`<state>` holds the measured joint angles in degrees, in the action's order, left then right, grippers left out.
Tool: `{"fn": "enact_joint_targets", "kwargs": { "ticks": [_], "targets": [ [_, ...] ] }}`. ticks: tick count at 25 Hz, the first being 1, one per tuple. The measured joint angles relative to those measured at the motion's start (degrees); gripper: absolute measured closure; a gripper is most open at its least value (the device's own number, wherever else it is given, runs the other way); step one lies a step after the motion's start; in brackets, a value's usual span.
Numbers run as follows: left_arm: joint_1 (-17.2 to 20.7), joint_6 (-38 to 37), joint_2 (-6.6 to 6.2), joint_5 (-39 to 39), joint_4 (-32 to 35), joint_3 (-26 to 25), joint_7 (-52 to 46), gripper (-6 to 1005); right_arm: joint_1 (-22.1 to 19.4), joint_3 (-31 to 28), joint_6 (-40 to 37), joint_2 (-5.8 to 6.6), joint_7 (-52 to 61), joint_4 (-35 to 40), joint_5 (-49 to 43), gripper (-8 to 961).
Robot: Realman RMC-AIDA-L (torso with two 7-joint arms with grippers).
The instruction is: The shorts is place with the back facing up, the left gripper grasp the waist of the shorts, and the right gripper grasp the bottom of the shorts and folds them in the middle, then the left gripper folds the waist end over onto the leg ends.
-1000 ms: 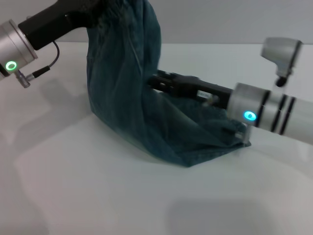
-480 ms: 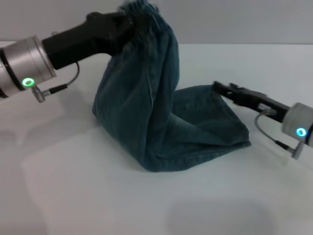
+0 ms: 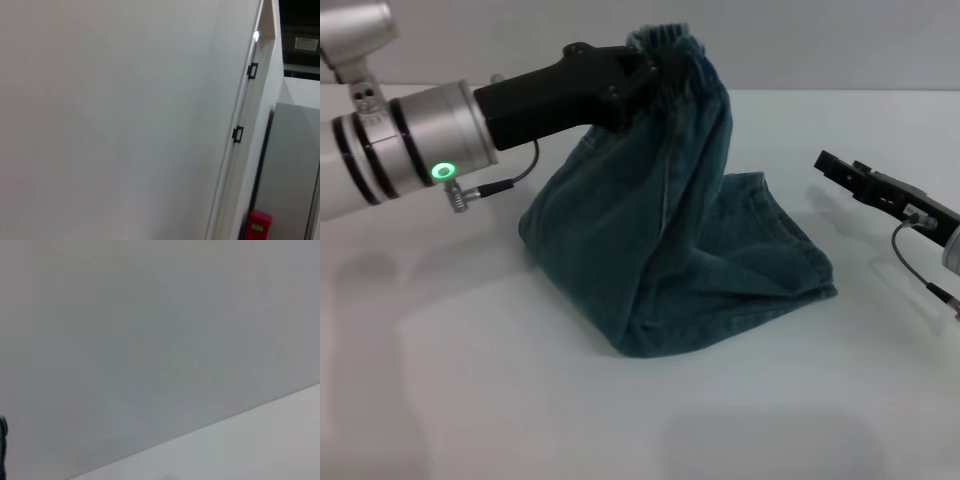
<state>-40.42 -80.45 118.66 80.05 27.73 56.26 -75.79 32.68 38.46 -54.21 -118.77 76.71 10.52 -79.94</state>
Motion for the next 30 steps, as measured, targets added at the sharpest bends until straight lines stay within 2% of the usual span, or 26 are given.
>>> {"fn": "enact_joint_targets", "kwargs": {
  "ticks": [7,15,17,20,24,30],
  "targets": [
    [-0.42,2.19,-0.03,-6.62,0.00,7.36,0.61,854,-0.37,-0.91,2.93,0.04,-0.31,0.51,0.07,293],
    [0.39,1.93,-0.06,-8.87,0.20,7.93,1.05,522,-0.97,-6.43,3.52,0.02,-4.78,0.56,0.15,293],
    [2.33,1.52,-0.16,-11.48,0.42,7.98,2.58,439,-1.06,-7.45,2.43,0.00,-5.93,0.56,0.16,293],
    [3.52,1.14,-0.23,-12.88,0.42,7.99,3.63,376,-1.18,-7.70,-1.46,-0.04,-8.23,0.61,0.16,293],
    [4.79,0.94,-0.28,-13.97,0.42,7.73,4.45,293,-1.40,-6.87,-10.44,-0.10,-14.24,0.08,-0.18,293],
    [8.40,0.91,-0.49,-17.43,0.42,7.53,6.83,182,-1.38,1.40,-23.75,0.07,-18.92,0.71,-5.69,293]
  ]
}}
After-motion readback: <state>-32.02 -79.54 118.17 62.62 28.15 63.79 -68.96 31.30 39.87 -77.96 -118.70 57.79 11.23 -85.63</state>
